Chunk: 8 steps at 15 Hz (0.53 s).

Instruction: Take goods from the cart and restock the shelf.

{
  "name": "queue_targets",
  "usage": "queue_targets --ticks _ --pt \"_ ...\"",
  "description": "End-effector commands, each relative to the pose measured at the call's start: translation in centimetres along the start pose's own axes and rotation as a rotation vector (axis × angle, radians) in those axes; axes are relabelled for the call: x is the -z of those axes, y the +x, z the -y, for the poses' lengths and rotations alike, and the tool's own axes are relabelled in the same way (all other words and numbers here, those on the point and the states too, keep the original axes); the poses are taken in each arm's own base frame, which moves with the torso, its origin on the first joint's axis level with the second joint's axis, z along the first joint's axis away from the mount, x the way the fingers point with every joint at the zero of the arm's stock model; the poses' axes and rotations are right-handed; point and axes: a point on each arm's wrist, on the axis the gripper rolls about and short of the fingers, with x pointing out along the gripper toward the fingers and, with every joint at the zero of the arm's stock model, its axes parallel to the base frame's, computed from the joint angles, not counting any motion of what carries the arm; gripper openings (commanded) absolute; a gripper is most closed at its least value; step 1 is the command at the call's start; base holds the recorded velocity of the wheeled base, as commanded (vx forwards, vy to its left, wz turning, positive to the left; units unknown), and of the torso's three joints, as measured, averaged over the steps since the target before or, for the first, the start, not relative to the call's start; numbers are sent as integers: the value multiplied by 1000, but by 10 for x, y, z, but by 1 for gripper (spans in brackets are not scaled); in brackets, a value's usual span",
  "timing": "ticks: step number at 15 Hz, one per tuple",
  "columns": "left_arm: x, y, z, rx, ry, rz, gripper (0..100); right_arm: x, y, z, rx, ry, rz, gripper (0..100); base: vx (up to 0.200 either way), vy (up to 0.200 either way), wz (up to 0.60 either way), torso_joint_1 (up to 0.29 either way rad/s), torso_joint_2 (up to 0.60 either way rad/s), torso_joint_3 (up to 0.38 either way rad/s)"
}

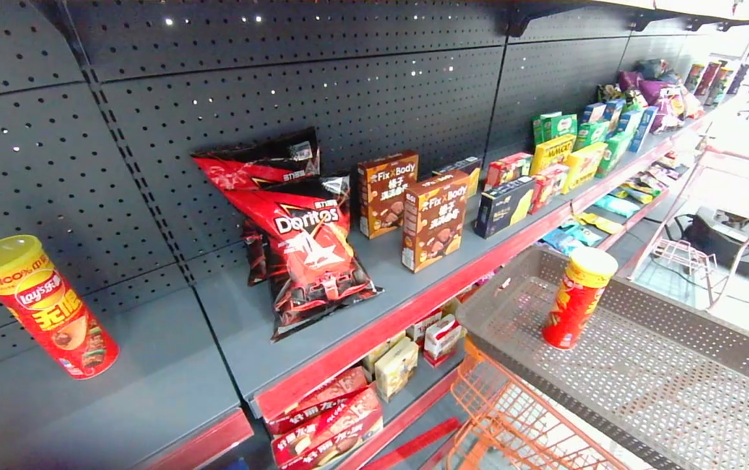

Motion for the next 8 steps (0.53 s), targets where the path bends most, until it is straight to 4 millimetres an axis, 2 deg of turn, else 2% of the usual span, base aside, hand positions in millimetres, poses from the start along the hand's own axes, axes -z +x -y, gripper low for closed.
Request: queue_targets --ticks 1,8 --pt "0 0 0 0 0 -1 100 0 0 0 0 0 -1 100 0 0 0 0 0 0" --pt "0 0 0 0 -2 -1 100 1 1 0 -1 -1 -5 100 0 0 0 0 0 0"
